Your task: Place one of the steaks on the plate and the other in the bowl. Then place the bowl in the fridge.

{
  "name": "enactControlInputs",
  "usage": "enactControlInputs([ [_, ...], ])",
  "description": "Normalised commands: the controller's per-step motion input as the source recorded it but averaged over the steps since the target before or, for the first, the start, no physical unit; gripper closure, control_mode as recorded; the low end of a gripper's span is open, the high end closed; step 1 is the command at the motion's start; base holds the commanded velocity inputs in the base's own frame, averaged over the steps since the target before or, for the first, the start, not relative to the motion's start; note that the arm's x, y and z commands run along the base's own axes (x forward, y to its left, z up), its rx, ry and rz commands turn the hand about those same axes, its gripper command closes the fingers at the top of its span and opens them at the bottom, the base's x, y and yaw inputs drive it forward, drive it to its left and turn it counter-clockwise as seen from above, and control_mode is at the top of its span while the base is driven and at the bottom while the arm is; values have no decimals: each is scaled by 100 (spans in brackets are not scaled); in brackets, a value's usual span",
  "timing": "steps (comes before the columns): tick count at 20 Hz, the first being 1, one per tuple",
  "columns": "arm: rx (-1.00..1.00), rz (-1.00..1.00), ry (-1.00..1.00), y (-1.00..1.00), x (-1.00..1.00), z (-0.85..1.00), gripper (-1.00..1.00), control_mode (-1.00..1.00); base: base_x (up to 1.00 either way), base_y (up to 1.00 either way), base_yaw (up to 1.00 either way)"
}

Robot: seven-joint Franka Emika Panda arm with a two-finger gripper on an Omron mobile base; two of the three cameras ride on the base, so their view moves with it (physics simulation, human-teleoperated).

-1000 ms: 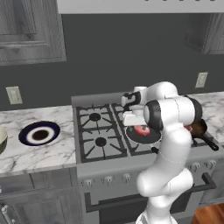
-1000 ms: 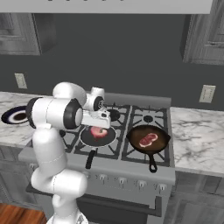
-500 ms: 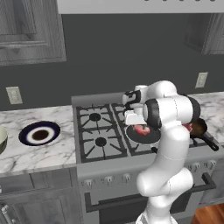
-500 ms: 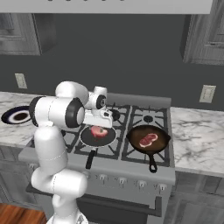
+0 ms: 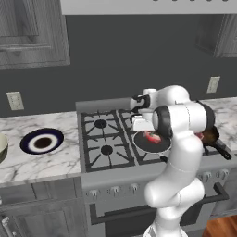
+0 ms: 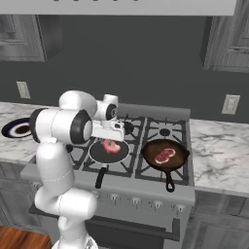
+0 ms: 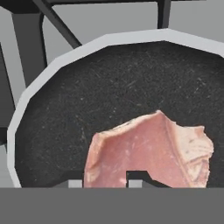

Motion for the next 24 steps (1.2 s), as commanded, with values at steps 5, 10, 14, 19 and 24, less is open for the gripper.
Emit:
enactControlInputs([
  [5,0,0,-12,0,-39,6,100,-100,0,0,0],
  [10,1,2,-12,0,-39,50,100,-100,0,0,0],
  [14,0,13,-1,0,-29,76,100,-100,0,0,0],
  [19,5,7,4,0,-49,83,100,-100,0,0,0],
  [24,19,20,21,4,-28,73,100,-100,0,0,0],
])
